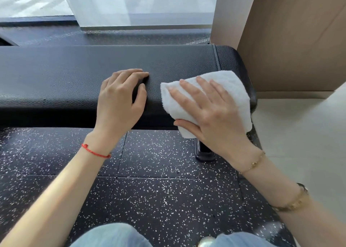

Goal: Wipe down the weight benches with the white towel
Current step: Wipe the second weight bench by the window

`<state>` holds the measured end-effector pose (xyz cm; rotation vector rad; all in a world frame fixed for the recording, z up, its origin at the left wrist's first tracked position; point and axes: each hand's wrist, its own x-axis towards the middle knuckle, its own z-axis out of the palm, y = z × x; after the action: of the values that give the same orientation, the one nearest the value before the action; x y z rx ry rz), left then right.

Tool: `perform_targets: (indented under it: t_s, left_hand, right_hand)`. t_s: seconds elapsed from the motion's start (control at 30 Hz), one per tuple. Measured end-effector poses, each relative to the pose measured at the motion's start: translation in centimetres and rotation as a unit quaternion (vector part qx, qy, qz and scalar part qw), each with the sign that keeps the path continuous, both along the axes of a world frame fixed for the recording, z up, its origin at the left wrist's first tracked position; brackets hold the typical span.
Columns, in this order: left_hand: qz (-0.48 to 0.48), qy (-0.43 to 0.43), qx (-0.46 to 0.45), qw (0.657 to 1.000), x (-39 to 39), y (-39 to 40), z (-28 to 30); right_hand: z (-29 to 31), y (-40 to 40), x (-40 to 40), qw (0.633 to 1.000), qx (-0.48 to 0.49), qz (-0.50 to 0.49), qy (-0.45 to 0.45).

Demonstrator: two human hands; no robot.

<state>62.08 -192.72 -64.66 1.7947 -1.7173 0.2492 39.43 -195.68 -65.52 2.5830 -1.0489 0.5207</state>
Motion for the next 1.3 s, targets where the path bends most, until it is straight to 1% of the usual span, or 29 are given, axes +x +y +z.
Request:
perform_targets:
  t_s: [0.07, 0.17, 0.27, 0.37, 0.47, 0.57, 0.63, 0.67, 0.73, 0.77, 0.8, 0.87, 0.93, 1.0, 1.1, 1.2, 1.23, 1.3]
  left_hand:
    - [-0.002, 0.001, -0.001, 1.0, 0.1, 0.0, 0.0]
    - [0.005, -0.008, 0.001, 1.0, -0.2, 0.1, 0.1]
    - [0.011, -0.012, -0.001, 1.0, -0.3, 0.0, -0.1]
    - [0.012, -0.007, -0.003, 1.0, -0.3, -0.1, -0.1]
    - [0.009, -0.009, -0.003, 1.0, -0.2, 0.0, -0.1]
    - [0.01, -0.009, -0.001, 1.0, -0.3, 0.1, 0.0]
    - [0.012, -0.012, 0.001, 1.0, -0.3, 0.0, 0.0]
    - [0.009, -0.012, 0.003, 1.0, -0.2, 0.0, 0.0]
    - [0.006, -0.013, 0.007, 1.0, -0.3, 0.0, 0.0]
    - [0.007, -0.016, 0.008, 1.0, -0.3, 0.0, 0.0]
    - [0.008, -0.019, 0.007, 1.0, -0.3, 0.0, 0.0]
    - [0.011, -0.022, 0.008, 1.0, -0.4, -0.1, 0.0]
    - [0.017, -0.026, 0.01, 0.999, -0.4, -0.2, 0.1]
    - [0.02, -0.027, 0.009, 0.999, -0.5, -0.2, 0.1]
    - [0.026, -0.038, 0.01, 0.999, -0.6, -0.3, 0.1]
    - [0.031, -0.039, 0.014, 0.999, -0.7, -0.2, 0.1]
    - [0.033, -0.04, 0.014, 0.999, -0.8, -0.3, 0.2]
    - [0.036, -0.041, 0.015, 0.998, -0.9, -0.3, 0.2]
  right_hand:
    - [0.0, -0.3, -2.0, 1.0, -0.001, 0.028, 0.01]
    - [0.9, -1.4, -4.3, 0.998, 0.036, 0.048, -0.001]
    - [1.8, -1.9, -2.3, 0.998, 0.062, 0.024, 0.0]
    - [1.4, -1.3, -0.2, 0.997, 0.069, 0.004, -0.019]
    - [0.9, -0.6, -1.4, 0.996, 0.071, 0.015, -0.045]
    - [1.1, -0.1, -2.4, 0.995, 0.082, 0.033, -0.049]
    - [2.0, -1.1, -2.6, 0.991, 0.12, 0.02, -0.064]
    - [2.7, -2.2, -2.6, 0.984, 0.16, 0.004, -0.077]
    - [4.3, -5.5, -2.3, 0.96, 0.258, -0.028, -0.102]
    - [4.9, -7.5, -1.6, 0.951, 0.291, -0.045, -0.09]
    - [5.4, -9.4, -0.6, 0.947, 0.31, -0.06, -0.054]
    - [5.8, -11.8, 2.1, 0.947, 0.31, -0.081, 0.027]
    - [5.8, -12.0, 4.3, 0.95, 0.294, -0.081, 0.061]
    - [5.3, -10.8, 4.3, 0.956, 0.28, -0.06, 0.061]
    - [4.8, -9.1, 1.3, 0.967, 0.251, -0.026, 0.03]
    - [5.4, -10.5, 0.0, 0.951, 0.307, -0.041, 0.019]
    - [5.7, -11.5, 0.7, 0.945, 0.322, -0.048, 0.028]
    - [6.0, -13.5, 3.3, 0.944, 0.321, -0.057, 0.056]
